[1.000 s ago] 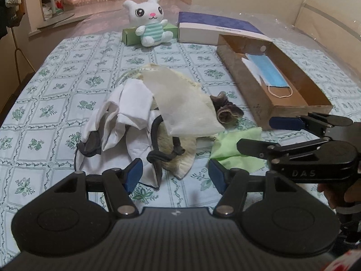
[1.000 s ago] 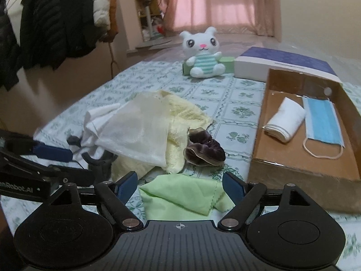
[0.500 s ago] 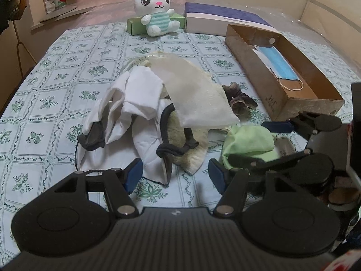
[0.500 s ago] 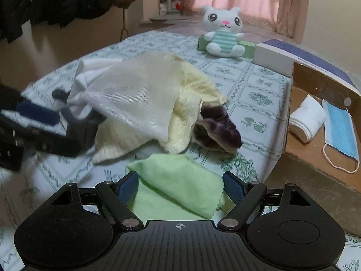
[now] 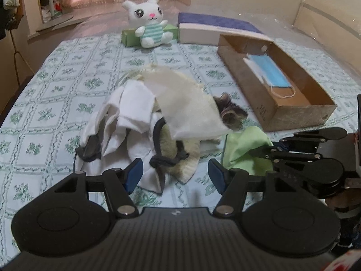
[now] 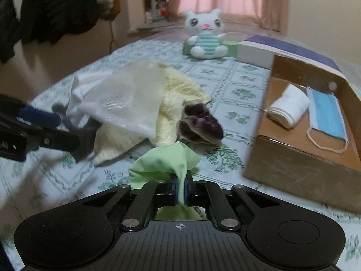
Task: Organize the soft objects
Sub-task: 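Grasp the green cloth with the right tool, then grasp the clear plastic bag with the left tool while the right tool lifts the green cloth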
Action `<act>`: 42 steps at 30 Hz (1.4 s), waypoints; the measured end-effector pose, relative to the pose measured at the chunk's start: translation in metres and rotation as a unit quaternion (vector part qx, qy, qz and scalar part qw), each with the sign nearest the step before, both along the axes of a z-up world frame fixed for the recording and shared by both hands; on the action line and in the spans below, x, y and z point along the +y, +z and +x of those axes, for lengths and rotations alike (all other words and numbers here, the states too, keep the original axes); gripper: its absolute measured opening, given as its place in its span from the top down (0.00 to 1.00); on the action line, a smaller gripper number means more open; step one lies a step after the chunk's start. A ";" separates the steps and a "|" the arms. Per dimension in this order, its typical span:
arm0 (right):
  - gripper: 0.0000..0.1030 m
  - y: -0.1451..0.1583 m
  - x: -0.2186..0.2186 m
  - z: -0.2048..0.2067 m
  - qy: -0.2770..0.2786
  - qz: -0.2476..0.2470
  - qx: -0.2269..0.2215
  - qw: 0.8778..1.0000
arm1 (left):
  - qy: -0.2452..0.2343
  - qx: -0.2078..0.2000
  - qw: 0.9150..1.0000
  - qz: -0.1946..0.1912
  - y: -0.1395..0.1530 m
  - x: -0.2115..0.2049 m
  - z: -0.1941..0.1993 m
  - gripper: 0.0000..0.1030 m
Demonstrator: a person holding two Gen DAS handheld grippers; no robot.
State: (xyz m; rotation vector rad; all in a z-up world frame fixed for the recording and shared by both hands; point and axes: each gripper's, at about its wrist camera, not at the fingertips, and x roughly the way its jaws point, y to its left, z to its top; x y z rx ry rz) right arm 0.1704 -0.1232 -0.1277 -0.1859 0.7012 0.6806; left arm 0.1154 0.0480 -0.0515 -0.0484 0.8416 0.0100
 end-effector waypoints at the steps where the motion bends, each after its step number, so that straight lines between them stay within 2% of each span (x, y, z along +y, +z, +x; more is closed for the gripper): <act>1: 0.95 0.003 -0.004 -0.001 -0.008 0.010 0.003 1.000 | -0.003 -0.004 1.000 -0.002 0.001 -0.001 0.000 0.41; 6: 0.95 0.019 -0.021 -0.001 -0.048 0.048 0.018 0.998 | -0.012 -0.020 1.000 -0.017 0.004 -0.004 0.008 0.41; 15: 0.95 0.033 -0.042 0.002 -0.091 0.075 0.029 0.993 | -0.001 -0.028 0.999 -0.025 0.001 -0.002 0.035 0.44; 17: 0.95 0.032 -0.047 0.001 -0.099 0.080 0.032 0.991 | 0.001 -0.024 0.999 -0.026 -0.001 0.000 0.040 0.60; 19: 0.95 0.033 -0.052 0.000 -0.104 0.083 0.034 0.991 | 0.006 -0.023 0.999 -0.027 -0.001 0.001 0.042 0.70; 20: 0.95 0.034 -0.054 -0.001 -0.106 0.084 0.033 0.990 | 0.007 -0.025 0.999 -0.027 -0.001 0.001 0.042 0.78; 23: 0.95 0.037 -0.059 -0.005 -0.109 0.087 0.030 0.990 | 0.005 -0.034 0.999 -0.021 0.003 0.002 0.037 0.91; 25: 0.95 0.039 -0.061 -0.007 -0.112 0.090 0.029 0.989 | 0.002 -0.040 0.999 -0.020 0.007 0.001 0.032 0.95; 32: 0.95 0.056 -0.072 -0.016 -0.118 0.112 0.020 0.986 | -0.028 -0.078 0.997 0.005 0.029 -0.015 0.013 0.98; 42: 0.95 0.089 -0.095 -0.026 -0.137 0.150 -0.006 0.979 | -0.075 -0.146 0.986 0.034 0.075 -0.048 0.001 0.98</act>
